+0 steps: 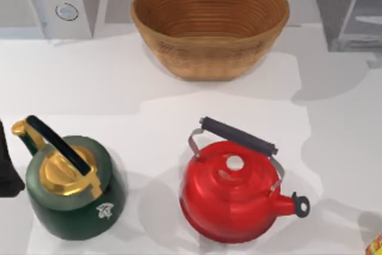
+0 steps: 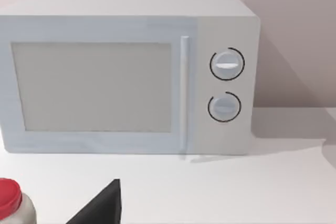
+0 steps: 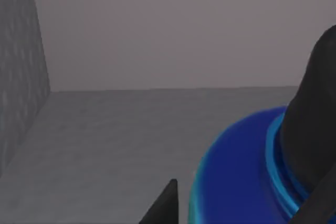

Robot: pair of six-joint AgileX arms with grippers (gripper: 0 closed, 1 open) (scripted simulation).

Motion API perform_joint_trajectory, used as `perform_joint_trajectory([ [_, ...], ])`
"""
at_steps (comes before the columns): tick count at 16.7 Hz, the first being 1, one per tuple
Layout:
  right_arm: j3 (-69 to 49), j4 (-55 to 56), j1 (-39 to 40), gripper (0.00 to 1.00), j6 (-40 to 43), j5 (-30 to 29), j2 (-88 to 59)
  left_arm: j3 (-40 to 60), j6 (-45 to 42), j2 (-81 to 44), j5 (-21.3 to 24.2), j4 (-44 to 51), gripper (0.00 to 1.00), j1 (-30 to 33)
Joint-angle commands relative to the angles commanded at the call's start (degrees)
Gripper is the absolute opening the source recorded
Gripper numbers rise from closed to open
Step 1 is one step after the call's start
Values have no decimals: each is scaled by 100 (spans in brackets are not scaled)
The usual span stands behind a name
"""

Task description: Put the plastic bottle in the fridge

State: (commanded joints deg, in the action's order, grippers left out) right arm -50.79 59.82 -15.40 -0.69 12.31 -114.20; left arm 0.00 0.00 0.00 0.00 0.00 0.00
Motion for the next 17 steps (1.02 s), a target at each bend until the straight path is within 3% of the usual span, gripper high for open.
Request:
perform_joint_trajectory([
  [11, -610, 376, -20, 1, -16, 209, -751, 0, 0, 0, 0, 0, 100, 0],
  [17, -2087, -247, 105, 1, 19, 76, -1509, 0, 0, 0, 0, 0, 100, 0],
])
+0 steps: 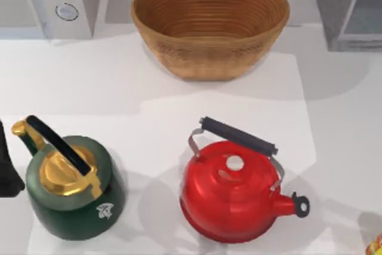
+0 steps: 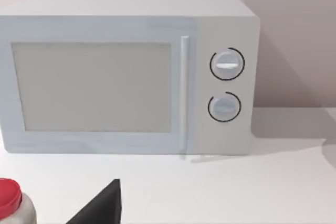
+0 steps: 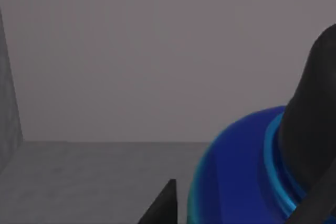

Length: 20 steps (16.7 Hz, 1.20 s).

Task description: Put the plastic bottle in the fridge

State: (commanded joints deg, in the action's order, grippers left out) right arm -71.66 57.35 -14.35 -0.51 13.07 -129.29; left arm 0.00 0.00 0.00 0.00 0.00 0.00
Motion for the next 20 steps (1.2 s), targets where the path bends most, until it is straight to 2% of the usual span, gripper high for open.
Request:
perform_joint_trajectory([
  [5, -1236, -597, 120, 1, -20, -133, -588, 0, 0, 0, 0, 0, 100, 0],
  [10, -1351, -697, 144, 1, -21, -157, -682, 0, 0, 0, 0, 0, 100, 0],
  [20, -1351, -697, 144, 76, -21, -157, -682, 0, 0, 0, 0, 0, 100, 0],
])
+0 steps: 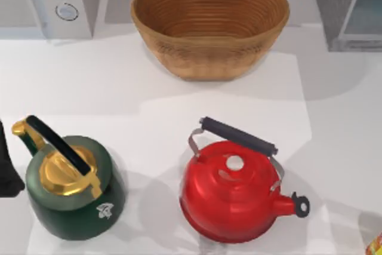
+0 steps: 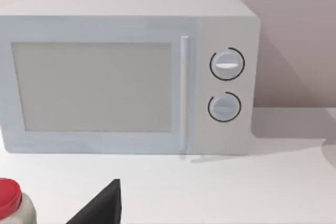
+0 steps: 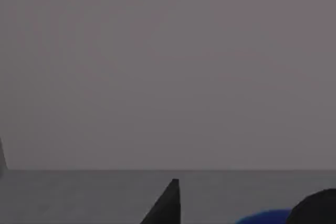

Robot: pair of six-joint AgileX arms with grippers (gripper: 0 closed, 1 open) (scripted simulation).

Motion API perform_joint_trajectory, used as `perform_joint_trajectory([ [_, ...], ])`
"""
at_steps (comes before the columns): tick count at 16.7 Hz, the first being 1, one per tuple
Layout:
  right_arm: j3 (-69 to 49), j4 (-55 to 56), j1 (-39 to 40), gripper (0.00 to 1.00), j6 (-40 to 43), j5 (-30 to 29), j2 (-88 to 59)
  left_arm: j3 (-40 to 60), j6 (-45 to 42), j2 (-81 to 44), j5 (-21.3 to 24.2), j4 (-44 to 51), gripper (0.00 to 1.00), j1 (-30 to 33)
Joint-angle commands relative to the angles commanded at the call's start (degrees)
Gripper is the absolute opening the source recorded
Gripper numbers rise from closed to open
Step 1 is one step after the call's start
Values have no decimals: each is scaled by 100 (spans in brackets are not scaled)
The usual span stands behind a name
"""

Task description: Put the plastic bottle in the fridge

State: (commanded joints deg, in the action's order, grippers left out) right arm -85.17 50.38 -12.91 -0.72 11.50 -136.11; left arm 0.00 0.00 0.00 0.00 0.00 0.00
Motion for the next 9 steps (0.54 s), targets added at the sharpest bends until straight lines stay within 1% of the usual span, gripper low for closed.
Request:
perform_joint_trajectory([
  [3, 0, 0, 0, 98, 0, 0, 0, 0, 0, 0, 0, 0, 100, 0],
  [4, 0, 0, 0, 100, 0, 0, 0, 0, 0, 0, 0, 0, 100, 0],
  [9, 0, 0, 0, 100, 0, 0, 0, 0, 0, 0, 0, 0, 100, 0],
])
